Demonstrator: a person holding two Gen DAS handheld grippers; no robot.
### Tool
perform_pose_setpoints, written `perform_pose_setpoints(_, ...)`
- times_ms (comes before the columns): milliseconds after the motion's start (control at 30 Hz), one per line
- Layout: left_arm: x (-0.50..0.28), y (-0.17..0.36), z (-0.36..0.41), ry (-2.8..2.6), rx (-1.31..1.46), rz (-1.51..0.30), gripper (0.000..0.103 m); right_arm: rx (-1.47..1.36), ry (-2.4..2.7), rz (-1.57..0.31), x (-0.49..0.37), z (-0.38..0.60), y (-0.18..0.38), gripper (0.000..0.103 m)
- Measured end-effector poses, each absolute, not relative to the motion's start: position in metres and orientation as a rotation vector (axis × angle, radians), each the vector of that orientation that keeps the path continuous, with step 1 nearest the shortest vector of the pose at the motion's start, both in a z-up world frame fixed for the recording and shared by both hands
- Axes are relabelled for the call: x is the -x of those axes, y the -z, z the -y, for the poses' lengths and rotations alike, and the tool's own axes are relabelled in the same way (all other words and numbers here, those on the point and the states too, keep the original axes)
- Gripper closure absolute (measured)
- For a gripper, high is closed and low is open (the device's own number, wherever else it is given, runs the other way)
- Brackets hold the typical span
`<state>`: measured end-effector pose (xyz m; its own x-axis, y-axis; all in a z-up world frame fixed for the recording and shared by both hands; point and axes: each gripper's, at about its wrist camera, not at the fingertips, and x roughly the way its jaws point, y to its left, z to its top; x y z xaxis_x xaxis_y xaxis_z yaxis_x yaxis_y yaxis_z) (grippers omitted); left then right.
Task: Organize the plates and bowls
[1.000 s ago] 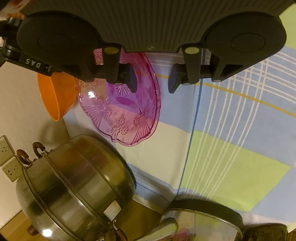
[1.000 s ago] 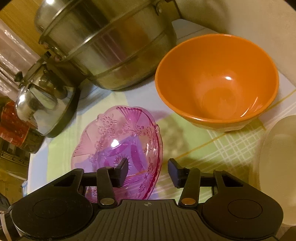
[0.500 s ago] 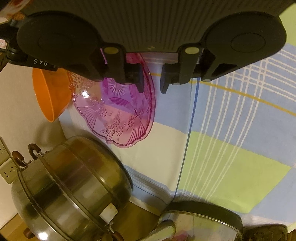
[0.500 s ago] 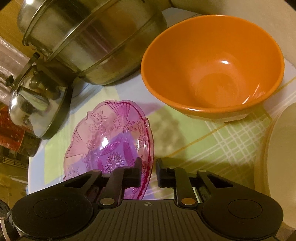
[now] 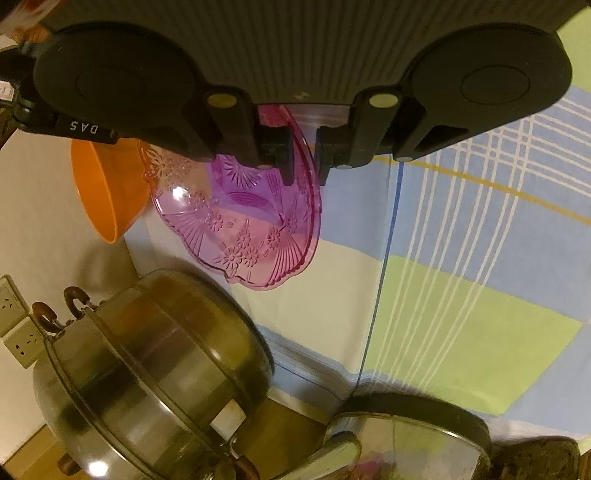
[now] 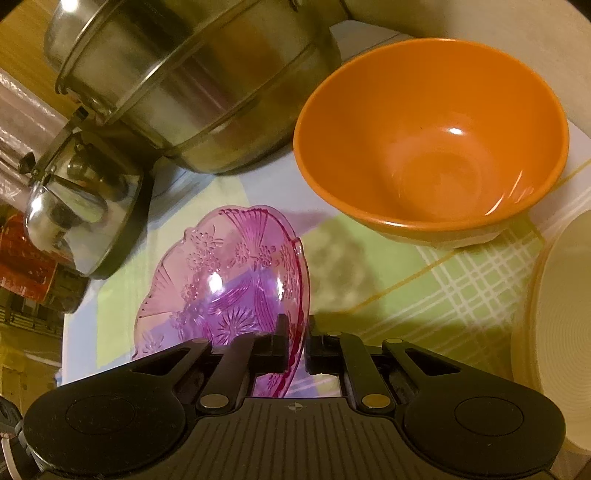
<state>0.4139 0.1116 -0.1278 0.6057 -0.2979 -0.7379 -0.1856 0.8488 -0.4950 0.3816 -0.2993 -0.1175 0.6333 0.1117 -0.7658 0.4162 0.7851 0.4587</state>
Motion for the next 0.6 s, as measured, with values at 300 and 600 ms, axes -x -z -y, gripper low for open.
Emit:
perform_pose_setpoints(300, -0.407, 0.118, -0.114, 0.078, 0.577, -0.905, 0.094, -0.640, 0.179, -0.851, -0.374, 0.295, 0.105, 0.095)
perform_pose_setpoints(600, -0.391, 0.098, -0.113, 0.080, 0.566, -0.874, 0.094, -0.604, 0.152, -0.811, -0.359, 0.284, 0.085, 0.095)
